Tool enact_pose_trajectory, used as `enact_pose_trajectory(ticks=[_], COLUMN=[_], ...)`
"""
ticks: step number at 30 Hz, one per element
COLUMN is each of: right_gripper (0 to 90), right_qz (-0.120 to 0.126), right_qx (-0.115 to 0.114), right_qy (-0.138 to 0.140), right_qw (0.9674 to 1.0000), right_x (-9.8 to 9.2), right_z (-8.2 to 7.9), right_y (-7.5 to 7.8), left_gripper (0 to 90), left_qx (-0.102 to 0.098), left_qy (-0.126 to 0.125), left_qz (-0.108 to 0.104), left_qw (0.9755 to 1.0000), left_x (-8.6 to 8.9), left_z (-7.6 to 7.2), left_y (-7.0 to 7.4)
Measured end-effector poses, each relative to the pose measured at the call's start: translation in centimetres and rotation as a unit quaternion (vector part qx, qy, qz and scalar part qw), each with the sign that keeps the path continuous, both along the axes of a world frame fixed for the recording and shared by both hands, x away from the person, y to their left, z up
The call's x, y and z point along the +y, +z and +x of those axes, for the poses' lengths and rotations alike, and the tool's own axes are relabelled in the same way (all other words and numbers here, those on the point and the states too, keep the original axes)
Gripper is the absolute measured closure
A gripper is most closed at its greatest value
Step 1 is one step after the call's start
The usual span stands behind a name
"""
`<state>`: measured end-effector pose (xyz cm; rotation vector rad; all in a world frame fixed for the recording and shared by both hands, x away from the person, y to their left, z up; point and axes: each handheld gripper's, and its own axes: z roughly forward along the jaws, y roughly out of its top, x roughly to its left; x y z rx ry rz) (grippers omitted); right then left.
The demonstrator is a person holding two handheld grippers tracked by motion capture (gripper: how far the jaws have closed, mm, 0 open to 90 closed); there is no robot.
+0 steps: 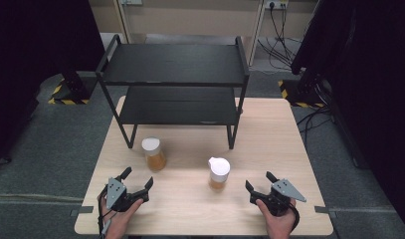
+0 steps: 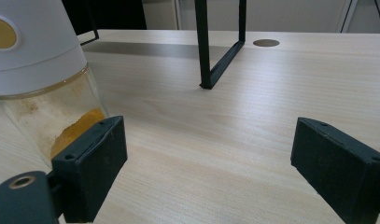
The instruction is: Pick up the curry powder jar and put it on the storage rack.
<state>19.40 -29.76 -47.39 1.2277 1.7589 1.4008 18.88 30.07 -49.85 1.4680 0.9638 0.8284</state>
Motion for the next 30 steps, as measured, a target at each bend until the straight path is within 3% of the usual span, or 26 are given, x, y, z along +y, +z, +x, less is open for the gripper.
enact_pose_trajectory(ticks=[14, 30], right_gripper=[10.7, 10.5], right_qz=[-0.005, -0.008], right_qx=[0.006, 0.008], right_qy=[0.003, 0.003], right_qw=[1.0, 0.9999], right_x=[0.1, 0.1], right_z=[0.2, 0.3], right_y=[0.2, 0.3], left_gripper=[10.0, 11.4], left_qx=[-0.016, -0.024], left_qy=[-0.008, -0.006], left_qz=[-0.009, -0.003], left_qw=[0.9998, 0.9997], left_x=[-0.2, -1.1], left_z=[1.2, 5.3], left_y=[1.4, 3.6])
